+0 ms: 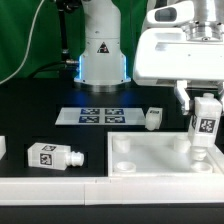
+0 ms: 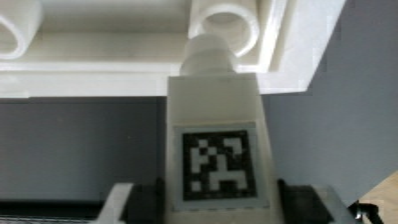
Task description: Assemble one leg
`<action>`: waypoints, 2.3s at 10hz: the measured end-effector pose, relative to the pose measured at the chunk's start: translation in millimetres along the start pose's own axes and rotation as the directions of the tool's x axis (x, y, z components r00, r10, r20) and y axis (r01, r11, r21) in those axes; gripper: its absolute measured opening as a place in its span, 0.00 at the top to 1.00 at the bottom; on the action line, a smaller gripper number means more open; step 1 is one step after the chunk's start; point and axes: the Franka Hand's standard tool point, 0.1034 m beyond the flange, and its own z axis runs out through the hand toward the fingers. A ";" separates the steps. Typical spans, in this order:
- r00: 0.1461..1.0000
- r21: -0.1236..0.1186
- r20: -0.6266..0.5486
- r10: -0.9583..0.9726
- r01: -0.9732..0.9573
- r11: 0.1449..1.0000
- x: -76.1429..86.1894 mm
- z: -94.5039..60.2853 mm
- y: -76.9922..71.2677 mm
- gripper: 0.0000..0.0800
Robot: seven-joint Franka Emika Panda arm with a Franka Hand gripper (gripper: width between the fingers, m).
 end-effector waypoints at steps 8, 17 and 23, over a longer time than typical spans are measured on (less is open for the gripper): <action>1.000 -0.008 -0.028 -0.009 0.009 1.000 -4.5 13.1 -6.8 0.64; 0.999 -0.021 -0.034 -0.023 0.023 1.000 -14.2 18.5 -7.4 0.64; 0.999 -0.024 -0.020 -0.033 0.033 0.999 -15.9 20.5 -6.8 0.40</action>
Offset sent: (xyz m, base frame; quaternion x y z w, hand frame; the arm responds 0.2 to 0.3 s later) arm 0.0040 0.0029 -0.0073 -0.0014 0.0180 0.0062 0.9998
